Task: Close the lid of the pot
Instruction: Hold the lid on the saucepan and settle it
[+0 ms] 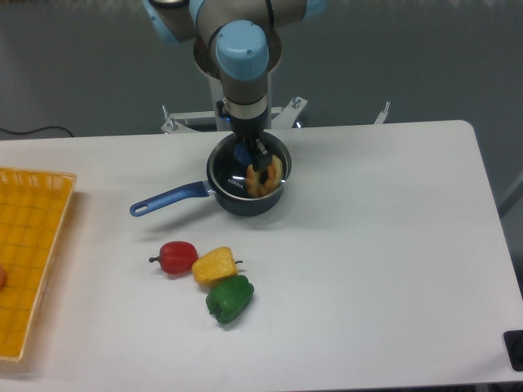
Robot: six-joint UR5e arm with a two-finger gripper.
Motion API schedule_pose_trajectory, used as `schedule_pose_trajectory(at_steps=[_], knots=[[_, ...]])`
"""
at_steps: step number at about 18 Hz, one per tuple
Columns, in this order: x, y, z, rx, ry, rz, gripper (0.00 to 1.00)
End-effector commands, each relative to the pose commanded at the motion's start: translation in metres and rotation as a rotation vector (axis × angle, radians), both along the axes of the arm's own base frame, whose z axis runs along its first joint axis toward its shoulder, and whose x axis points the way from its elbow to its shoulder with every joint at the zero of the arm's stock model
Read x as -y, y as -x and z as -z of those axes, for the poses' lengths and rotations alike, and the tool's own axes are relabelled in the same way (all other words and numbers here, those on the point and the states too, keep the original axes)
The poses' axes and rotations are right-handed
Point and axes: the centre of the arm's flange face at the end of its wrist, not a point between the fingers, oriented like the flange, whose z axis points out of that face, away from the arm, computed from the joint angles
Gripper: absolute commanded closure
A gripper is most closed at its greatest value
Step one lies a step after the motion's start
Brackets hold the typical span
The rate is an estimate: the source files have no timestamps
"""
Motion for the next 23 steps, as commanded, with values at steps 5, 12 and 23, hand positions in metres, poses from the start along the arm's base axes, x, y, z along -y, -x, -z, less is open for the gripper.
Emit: schedule_pose_trajectory(at_steps=[5, 12, 23], knots=[[0.0018, -0.0022, 0.0035, 0.006, 0.005, 0.0, 0.38], [0.0007, -0.0059, 0.0089, -0.008, 0.009, 0.009, 0.38], [-0.0002, -0.0055, 0.0095, -0.011, 0.009, 0.002, 0.38]])
